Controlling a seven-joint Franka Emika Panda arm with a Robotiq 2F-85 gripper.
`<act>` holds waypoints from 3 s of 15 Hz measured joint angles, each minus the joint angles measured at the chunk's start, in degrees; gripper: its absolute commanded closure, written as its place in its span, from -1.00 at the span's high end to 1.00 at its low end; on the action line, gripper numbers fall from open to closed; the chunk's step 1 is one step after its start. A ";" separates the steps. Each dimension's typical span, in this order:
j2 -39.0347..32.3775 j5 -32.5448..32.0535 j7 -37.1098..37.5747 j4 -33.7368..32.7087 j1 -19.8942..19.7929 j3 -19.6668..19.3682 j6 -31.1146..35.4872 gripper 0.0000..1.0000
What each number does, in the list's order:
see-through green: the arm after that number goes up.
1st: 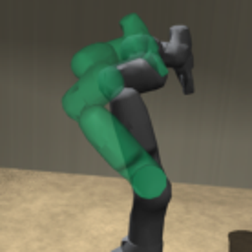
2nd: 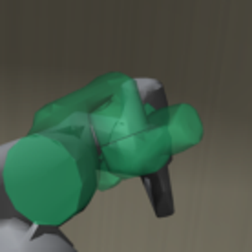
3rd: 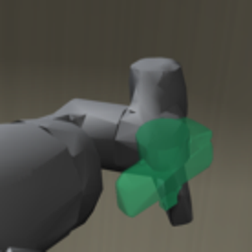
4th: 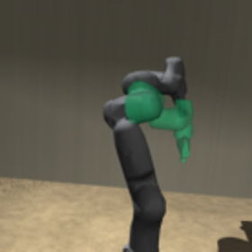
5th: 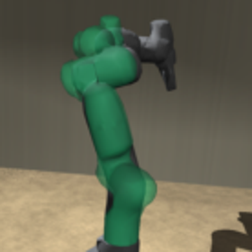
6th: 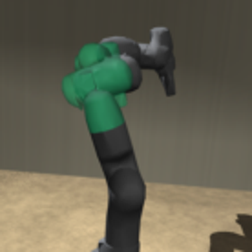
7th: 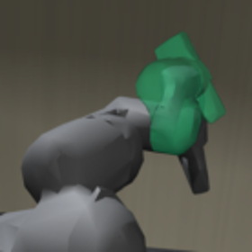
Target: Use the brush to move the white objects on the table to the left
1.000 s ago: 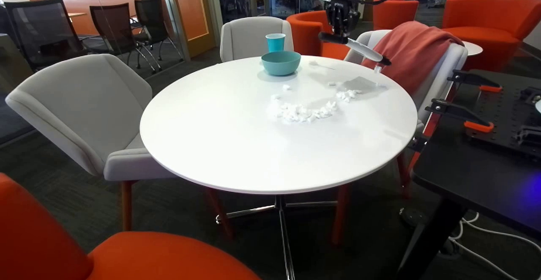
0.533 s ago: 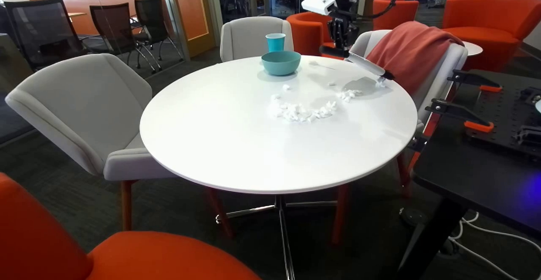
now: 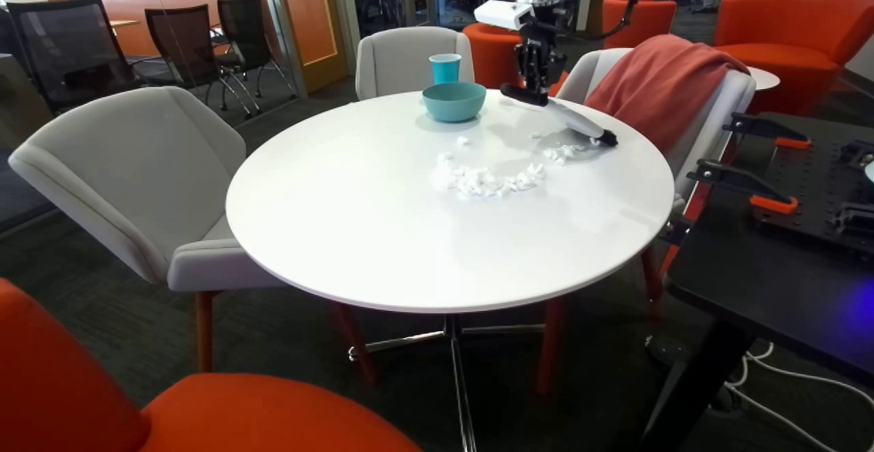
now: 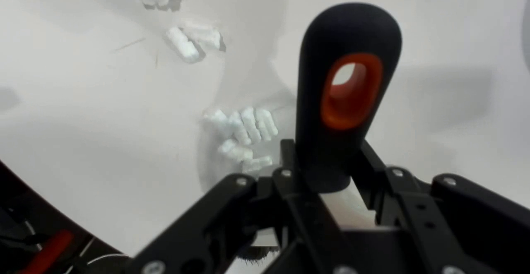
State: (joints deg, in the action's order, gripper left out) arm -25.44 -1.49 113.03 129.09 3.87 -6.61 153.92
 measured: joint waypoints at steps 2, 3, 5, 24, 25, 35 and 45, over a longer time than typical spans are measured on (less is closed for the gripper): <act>0.00 2.89 -4.04 0.12 -0.25 1.99 1.37 -0.76; 0.01 4.28 -6.08 0.15 -0.37 2.99 1.72 -0.76; 0.13 7.05 -10.25 0.18 -0.42 5.00 1.94 -0.76; 4.09 23.37 -33.15 -0.12 4.80 19.88 -1.51 -0.76; 4.18 23.24 -33.00 -0.27 5.49 19.66 -1.56 -0.76; 10.06 1.53 -12.97 0.63 13.70 4.77 -0.23 -0.76; 5.41 10.94 -35.54 -6.84 2.29 7.81 -3.43 -0.76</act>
State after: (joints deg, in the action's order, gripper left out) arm -20.03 9.45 77.49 122.24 6.16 1.21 150.49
